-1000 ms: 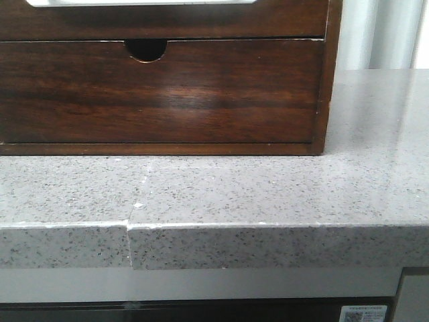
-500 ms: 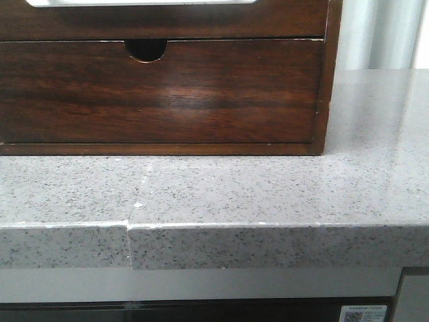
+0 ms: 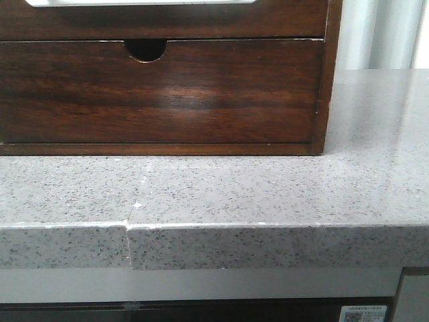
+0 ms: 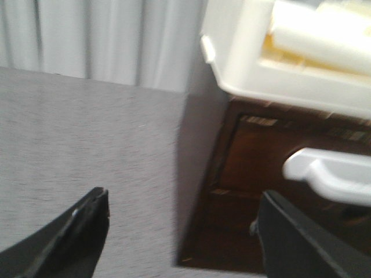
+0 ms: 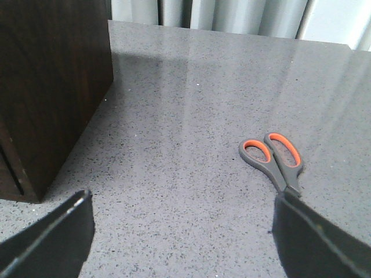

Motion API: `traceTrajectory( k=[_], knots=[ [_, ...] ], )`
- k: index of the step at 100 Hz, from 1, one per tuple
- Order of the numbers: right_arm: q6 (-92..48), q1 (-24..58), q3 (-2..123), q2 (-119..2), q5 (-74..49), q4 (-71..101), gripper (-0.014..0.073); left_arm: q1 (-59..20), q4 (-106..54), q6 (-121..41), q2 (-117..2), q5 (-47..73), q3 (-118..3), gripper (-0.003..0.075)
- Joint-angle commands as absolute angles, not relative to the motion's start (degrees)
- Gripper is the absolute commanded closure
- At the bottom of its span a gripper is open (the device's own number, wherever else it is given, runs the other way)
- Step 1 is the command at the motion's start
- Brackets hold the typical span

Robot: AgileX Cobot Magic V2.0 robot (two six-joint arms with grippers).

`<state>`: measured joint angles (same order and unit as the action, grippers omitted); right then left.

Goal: Put scissors in drawer with both arms
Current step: 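Grasp the white drawer handle with the left gripper, then pull the drawer open toward the robot with the left gripper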

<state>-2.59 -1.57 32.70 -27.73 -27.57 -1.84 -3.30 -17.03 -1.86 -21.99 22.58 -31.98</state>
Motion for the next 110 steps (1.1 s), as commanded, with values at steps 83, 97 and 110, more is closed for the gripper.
traceTrajectory(
  k=[83,97,110],
  knots=[
    [-2.61,-1.61,34.72,-28.40,-23.60,-1.97,0.0026,-3.46,-103.28,-45.48,-50.77,36.10,-30.76,0.0231],
    [-2.61,-1.61,34.72,-28.40,-23.60,-1.97,0.0026,-3.46,-107.08,-49.86,-55.45,41.49,-31.95,0.0231],
    [-2.61,-1.61,34.72,-28.40,-23.60,-1.97,0.0026,-3.46,-107.08,-49.86,-59.53,45.93,-35.06,0.0231]
  ],
)
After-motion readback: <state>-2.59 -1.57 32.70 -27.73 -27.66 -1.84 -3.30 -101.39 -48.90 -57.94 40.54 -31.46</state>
